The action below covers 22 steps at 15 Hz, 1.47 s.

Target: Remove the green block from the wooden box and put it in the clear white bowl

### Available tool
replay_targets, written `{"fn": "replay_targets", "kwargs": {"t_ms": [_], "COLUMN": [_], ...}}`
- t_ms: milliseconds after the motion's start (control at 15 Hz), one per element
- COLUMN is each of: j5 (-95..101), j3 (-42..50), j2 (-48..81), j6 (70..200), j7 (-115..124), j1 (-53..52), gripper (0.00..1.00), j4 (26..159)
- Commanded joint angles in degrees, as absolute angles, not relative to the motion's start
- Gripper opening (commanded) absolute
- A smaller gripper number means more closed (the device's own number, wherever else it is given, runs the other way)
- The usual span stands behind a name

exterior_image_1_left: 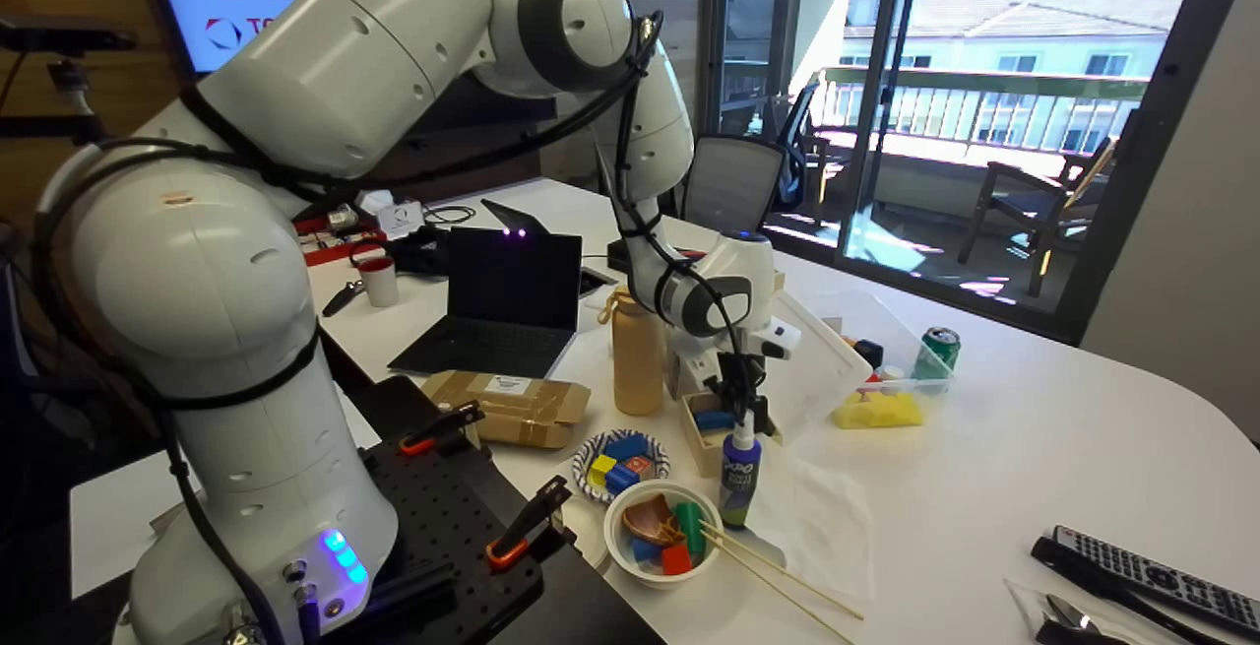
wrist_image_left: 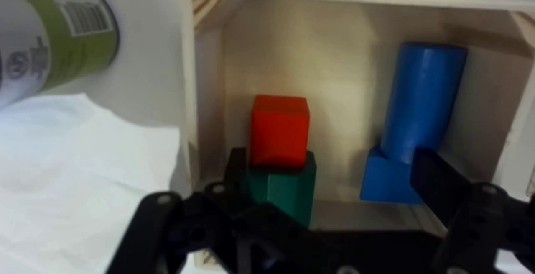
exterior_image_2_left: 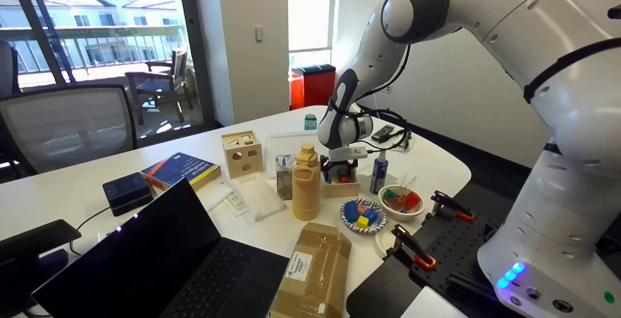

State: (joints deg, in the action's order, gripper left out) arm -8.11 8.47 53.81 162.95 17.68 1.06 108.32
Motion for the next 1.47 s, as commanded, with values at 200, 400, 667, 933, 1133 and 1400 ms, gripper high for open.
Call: {"fn": "replay_targets", "kwargs": {"t_ms": [200, 400, 667, 933, 1133, 1400], "j5": [-9.1, -8.4, -7.3, -6.7, -6.4, -6.6], "j3": [9.4, 10.6, 12.0, 12.3, 12.9, 13.1], "j2": [54.2, 54.5, 55.2, 57.0, 58.2, 59.6], "j6": [158.7, 154.8, 148.5, 145.5, 144.9, 145.1], "j7": [19.9, 21.5, 24.1, 25.5, 25.8, 26.3], "j1": [0.2, -1.0, -2.9, -3.8, -4.1, -4.0], "gripper": [1.00, 1.00, 1.00, 1.00, 1.00, 1.00], "j4": [106.7, 104.9, 101.9, 98.8, 97.2, 96.6]}}
